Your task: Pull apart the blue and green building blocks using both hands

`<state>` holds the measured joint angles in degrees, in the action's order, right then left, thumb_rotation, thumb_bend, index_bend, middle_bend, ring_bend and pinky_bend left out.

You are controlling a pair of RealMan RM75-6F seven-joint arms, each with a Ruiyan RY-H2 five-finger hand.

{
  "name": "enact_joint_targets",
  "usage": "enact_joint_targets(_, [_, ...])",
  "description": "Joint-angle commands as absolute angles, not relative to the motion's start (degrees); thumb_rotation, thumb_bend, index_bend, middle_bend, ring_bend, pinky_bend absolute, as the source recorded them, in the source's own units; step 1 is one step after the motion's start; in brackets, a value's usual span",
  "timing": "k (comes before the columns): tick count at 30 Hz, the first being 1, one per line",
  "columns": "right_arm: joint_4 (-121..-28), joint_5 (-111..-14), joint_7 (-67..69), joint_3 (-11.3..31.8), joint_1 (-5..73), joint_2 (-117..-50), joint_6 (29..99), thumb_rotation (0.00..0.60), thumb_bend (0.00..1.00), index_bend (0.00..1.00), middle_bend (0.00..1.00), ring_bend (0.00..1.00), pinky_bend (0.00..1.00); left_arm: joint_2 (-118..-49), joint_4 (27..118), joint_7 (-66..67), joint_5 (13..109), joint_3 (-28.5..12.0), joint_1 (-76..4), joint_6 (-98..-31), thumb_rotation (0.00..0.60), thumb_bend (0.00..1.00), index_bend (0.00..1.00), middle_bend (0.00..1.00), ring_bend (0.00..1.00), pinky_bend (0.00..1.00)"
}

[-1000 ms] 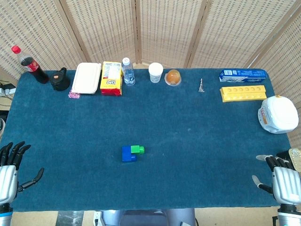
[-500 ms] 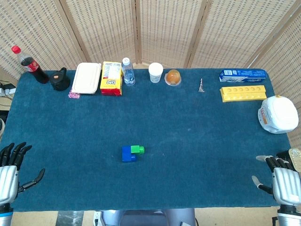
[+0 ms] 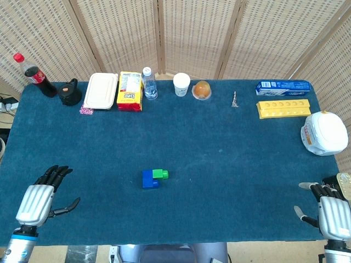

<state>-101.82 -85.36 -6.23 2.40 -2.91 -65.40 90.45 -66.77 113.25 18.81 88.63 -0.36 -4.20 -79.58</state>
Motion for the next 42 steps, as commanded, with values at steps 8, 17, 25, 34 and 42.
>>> enact_joint_targets(8, [-100.96, -86.64, -4.39, 2.19, -2.86, -65.29, 90.60, 0.600, 0.25, 0.34, 0.38, 0.35, 0.29, -70.17, 119.63, 36.57, 77.95, -4.06, -14.29, -66.74, 0.338, 0.28, 0.21, 0.21, 0.13, 0.30])
enact_joint_targets(17, [-100.70, -87.37, -3.39, 2.14, -3.12, -65.16, 91.27, 0.600, 0.26, 0.34, 0.38, 0.35, 0.29, -76.26, 119.01, 49.38, 62.33, -8.13, -23.83, -60.70, 0.343, 0.29, 0.21, 0.21, 0.14, 0.30])
enact_joint_targets(25, [-100.77, -87.77, -2.81, 2.16, -3.66, -64.63, 92.30, 0.600, 0.25, 0.34, 0.38, 0.35, 0.29, -83.90, 113.23, 54.00, 48.91, -10.80, -32.79, -58.51, 0.337, 0.29, 0.21, 0.21, 0.13, 0.30])
enact_joint_targets(34, [-100.61, -87.68, -2.06, 2.18, -4.43, -64.23, 93.34, 0.600, 0.26, 0.34, 0.38, 0.35, 0.29, -89.35, 107.53, 55.02, 43.34, -10.86, -39.36, -57.72, 0.338, 0.29, 0.21, 0.21, 0.13, 0.30])
enact_joint_targets(42, [-100.50, -87.60, -1.73, 2.39, -4.81, -63.99, 93.93, 0.600, 0.26, 0.34, 0.38, 0.35, 0.29, -91.45, 105.67, 56.11, 39.86, -9.78, -43.25, -58.88, 0.341, 0.31, 0.23, 0.21, 0.13, 0.30])
